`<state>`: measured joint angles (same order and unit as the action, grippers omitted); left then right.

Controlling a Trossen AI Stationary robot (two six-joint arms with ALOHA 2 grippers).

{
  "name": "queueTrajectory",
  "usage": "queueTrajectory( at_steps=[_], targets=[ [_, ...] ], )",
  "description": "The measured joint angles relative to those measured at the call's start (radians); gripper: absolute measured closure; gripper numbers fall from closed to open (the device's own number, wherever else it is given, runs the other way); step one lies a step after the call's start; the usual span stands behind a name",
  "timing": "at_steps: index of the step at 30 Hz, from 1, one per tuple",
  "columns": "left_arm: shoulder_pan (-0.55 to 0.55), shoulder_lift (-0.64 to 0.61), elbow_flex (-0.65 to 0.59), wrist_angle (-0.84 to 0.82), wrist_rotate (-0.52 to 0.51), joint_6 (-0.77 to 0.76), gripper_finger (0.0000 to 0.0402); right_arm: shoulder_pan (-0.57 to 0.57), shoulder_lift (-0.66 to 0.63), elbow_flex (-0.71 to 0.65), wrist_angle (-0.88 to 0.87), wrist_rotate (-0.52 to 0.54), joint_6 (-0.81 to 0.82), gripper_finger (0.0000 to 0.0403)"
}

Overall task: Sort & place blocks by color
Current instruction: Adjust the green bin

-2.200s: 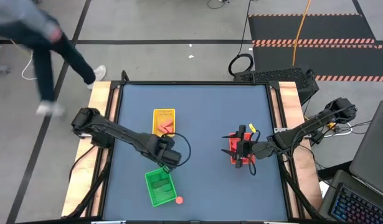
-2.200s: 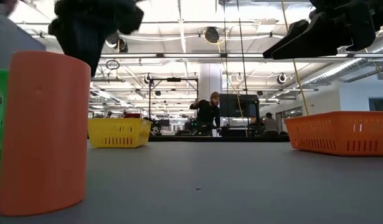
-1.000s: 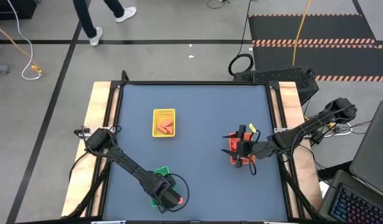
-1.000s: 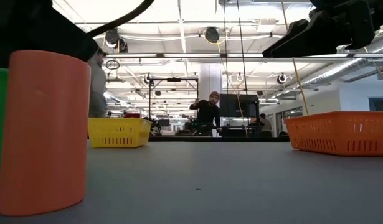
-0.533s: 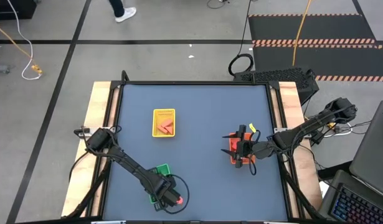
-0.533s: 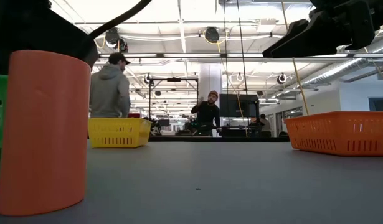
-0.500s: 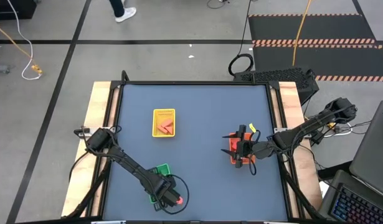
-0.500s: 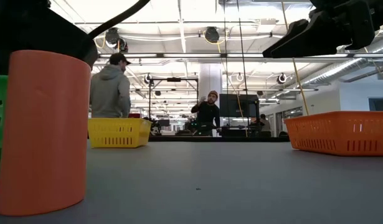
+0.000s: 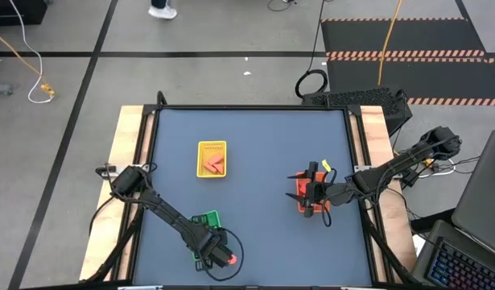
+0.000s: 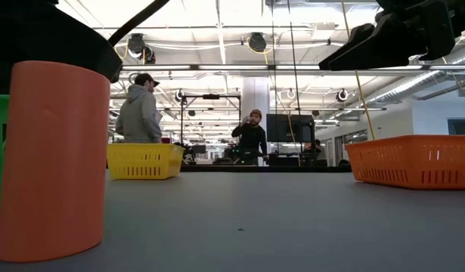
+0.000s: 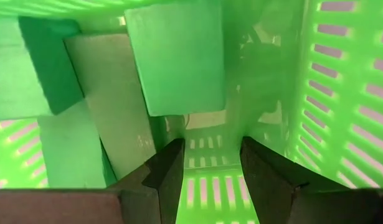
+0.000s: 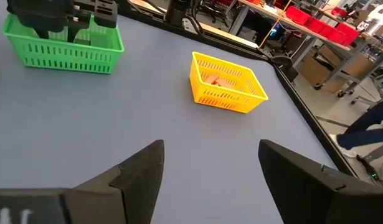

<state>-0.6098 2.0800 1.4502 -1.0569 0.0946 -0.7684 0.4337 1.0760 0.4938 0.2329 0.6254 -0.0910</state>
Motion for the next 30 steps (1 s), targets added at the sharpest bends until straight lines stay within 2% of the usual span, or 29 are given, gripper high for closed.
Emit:
queueTrajectory(
  at_steps=[3, 5, 9, 11, 23, 30],
  targets=[
    [-0.002, 0.0, 0.0, -0.007, -0.009, 0.007, 0.0243, 0.0, 0.0, 0.0, -0.004, 0.0, 0.005, 0.0149],
    [0.001, 0.0, 0.0, -0.006, -0.007, -0.042, 0.0243, 0.0, 0.0, 0.0, -0.009, 0.0, 0.012, 0.0149],
    [0.02, -0.008, -0.003, -0.003, 0.018, -0.287, 0.0243, 0.0, 0.0, 0.0, -0.027, 0.0, 0.025, 0.0149],
    [0.025, -0.025, -0.006, -0.005, -0.007, -0.36, 0.0243, 0.0, 0.0, 0.0, -0.028, 0.0, 0.027, 0.0149],
    [0.015, -0.276, -0.005, -0.053, -0.076, -0.687, 0.0243, 0.0, 0.0, 0.0, -0.028, 0.0, 0.025, 0.0149],
    [-0.021, -0.316, -0.004, -0.079, -0.133, -0.895, 0.0243, 0.0, 0.0, 0.0, -0.032, 0.0, 0.024, 0.0149]
  ],
)
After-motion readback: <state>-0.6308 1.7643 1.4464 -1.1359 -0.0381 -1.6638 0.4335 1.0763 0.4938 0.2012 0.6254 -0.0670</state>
